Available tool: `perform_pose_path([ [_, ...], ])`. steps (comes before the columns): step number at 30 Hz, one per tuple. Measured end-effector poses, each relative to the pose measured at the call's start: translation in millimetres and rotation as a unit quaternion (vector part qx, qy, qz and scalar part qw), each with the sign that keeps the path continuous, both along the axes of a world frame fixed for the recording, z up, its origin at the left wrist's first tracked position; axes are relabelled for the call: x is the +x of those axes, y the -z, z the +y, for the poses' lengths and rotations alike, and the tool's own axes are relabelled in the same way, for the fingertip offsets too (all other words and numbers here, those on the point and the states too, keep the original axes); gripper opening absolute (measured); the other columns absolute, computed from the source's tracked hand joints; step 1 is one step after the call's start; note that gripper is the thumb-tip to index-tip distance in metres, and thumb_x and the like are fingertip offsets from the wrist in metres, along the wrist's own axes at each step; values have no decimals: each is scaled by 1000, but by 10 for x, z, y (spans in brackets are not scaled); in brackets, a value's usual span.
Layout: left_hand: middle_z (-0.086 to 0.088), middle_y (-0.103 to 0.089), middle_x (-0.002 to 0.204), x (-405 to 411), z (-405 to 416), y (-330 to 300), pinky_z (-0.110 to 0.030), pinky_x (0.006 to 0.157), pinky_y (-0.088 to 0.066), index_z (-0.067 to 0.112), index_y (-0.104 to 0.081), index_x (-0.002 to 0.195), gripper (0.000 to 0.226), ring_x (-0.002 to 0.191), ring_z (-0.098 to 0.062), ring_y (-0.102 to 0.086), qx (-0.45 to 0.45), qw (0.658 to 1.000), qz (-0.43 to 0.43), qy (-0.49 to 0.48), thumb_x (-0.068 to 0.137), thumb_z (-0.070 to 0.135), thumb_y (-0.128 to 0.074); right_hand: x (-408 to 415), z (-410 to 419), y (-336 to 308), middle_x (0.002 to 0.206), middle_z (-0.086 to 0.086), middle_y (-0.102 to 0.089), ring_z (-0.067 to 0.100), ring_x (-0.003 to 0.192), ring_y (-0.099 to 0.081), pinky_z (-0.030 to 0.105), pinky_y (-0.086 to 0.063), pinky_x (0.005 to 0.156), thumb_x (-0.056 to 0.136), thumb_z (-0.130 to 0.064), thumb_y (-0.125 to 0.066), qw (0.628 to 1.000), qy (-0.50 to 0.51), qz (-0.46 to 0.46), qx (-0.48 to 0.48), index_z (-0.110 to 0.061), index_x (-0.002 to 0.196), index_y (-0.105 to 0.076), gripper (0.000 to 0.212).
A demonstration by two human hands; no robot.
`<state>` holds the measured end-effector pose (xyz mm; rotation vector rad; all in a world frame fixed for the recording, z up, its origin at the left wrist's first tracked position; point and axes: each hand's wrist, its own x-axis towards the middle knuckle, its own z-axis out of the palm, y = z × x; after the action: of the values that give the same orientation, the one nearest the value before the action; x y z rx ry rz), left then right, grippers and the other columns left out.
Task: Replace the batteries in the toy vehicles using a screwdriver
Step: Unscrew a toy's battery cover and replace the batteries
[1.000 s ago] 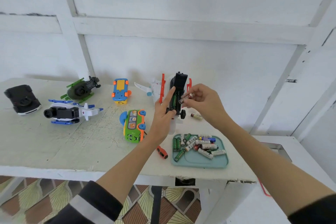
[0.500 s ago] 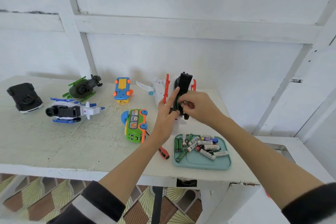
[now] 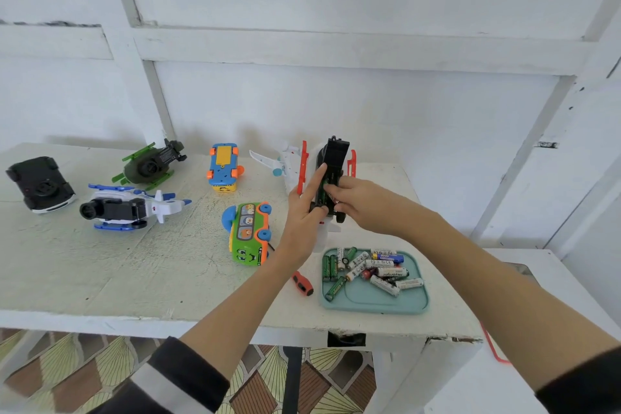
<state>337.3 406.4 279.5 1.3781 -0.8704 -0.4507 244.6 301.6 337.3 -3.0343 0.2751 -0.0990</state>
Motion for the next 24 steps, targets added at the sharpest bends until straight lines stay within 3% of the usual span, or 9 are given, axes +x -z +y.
perform_pose_path([
  [4, -10, -35, 125, -8, -8, 7, -6, 78, -43, 49, -32, 131, 76, 89, 10, -50, 1, 1000, 0, 1, 90, -14, -35, 14, 9, 19, 125, 10, -49, 26, 110, -50, 35, -41, 92, 99, -18, -40, 1000, 8, -26, -10, -7, 140, -38, 42],
  [8, -11, -34, 130, -32, -22, 8, -9, 81, -45, 47, -31, 134, 76, 98, 8, -52, -4, 1000, -5, 17, 90, -15, -35, 21, 3, -8, 99, 11, -58, 16, 80, -49, 35, -45, 80, 88, -12, -58, 993, 2, -115, 36, -5, 112, -65, 26],
  [12, -11, -34, 130, -10, -44, 9, -16, 91, -48, 52, -36, 130, 77, 109, -8, -51, -8, 1000, -10, 15, 90, -14, -35, 23, -10, -8, 97, 7, -58, 10, 79, -43, 16, -31, 71, 88, -13, -60, 988, 4, -139, 64, -6, 112, -65, 26],
  [14, -11, -34, 131, -2, -45, 22, -17, 93, -47, 54, -38, 128, 79, 112, -16, -49, -1, 1000, -17, 17, 89, -15, -36, 21, -11, 18, 97, 8, -59, 10, 80, -44, 13, -29, 71, 89, -13, -59, 988, 11, -143, 66, -6, 113, -65, 26],
  [17, -11, -33, 132, -14, -47, 33, -23, 99, -46, 56, -39, 128, 80, 120, -20, -48, 1, 1000, -21, 20, 89, -14, -36, 19, 7, 43, 78, -4, -54, 6, 66, -44, 12, -36, 65, 86, -13, -63, 979, 52, -174, 95, -9, 107, -68, 23],
  [20, -9, -35, 127, -26, -32, 26, -15, 91, -47, 54, -39, 127, 79, 113, -10, -52, -2, 1000, -6, 18, 89, -15, -34, 27, 31, 44, 68, -19, -45, -4, 62, -44, 3, -34, 60, 83, -15, -67, 965, 102, -199, 137, -14, 105, -70, 22],
  [24, -9, -36, 125, -45, 9, 30, -14, 93, -45, 51, -38, 131, 79, 113, -11, -51, -7, 1000, -10, 27, 89, -15, -34, 30, 59, 44, 62, -22, -48, -4, 56, -47, 4, -36, 56, 79, -14, -70, 951, 135, -207, 187, -15, 101, -71, 22],
])
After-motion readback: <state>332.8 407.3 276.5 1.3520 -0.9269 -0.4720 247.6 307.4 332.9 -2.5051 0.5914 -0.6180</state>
